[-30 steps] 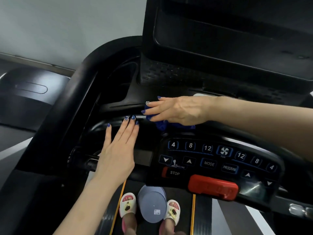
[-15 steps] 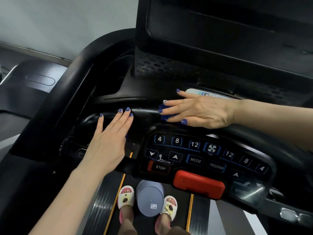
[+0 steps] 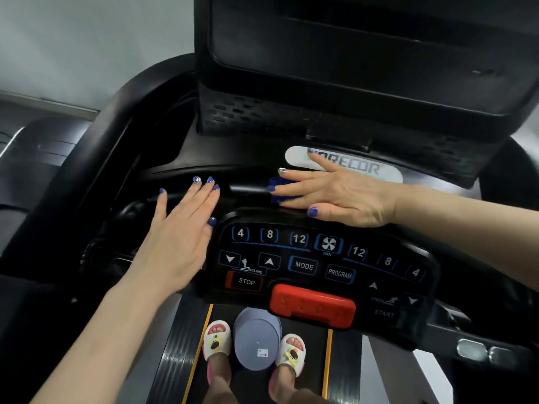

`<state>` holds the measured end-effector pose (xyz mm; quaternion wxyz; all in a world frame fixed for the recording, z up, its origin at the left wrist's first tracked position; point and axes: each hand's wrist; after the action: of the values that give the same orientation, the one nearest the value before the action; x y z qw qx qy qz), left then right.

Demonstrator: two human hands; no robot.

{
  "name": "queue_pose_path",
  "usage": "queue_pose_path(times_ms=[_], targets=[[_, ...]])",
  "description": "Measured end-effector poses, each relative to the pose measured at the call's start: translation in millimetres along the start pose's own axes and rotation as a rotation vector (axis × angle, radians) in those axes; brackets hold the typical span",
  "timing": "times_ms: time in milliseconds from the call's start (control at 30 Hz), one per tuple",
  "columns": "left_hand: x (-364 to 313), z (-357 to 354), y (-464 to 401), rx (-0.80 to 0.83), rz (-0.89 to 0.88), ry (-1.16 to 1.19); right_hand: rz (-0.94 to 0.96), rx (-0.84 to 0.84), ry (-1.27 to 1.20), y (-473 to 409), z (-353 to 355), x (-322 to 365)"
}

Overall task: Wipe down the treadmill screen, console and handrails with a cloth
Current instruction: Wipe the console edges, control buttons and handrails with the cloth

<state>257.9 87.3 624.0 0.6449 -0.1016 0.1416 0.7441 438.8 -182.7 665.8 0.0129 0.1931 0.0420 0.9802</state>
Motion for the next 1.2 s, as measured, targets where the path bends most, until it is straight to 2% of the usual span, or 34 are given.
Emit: queue_pose_path(times_ms=[233, 467, 867, 1000, 1100, 1200], targets=[[-24.1, 11.9, -4.8, -0.005, -0.029, 0.145, -0.076, -0.028, -0.047, 24.0, -5.7, 1.6], [-74.3, 10.0, -15.6, 0.042, -0.197, 0.056, -0.178, -0.106, -0.163, 78.1, -10.8, 7.4], [-129.2, -4.2, -26.7, 0.064, -0.338, -0.059, -0.312, -0.207, -0.202, 133.3, -31.3, 23.7], [-147.8, -10.4, -27.8, 0.060, -0.383, -0.065, -0.412, -0.273, -0.223, 177.1, -46.5, 31.5], [-158.1, -11.5, -29.5, 0.072, -0.394, -0.087, -0.420, -0.226, -0.145, 188.7, -58.0, 33.8], [-172.4, -11.5, -32.5, 0.108, -0.436, -0.111, -0.416, -0.177, 0.036, 190.9, -67.3, 29.9]])
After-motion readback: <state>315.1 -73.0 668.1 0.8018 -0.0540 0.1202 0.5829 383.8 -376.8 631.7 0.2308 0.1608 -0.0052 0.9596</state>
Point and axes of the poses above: each hand's wrist, its own y-axis away from the middle knuckle, its own z-axis out of the back of the hand, x = y × z, and after that the axes turned 7 degrees about z, right-handed
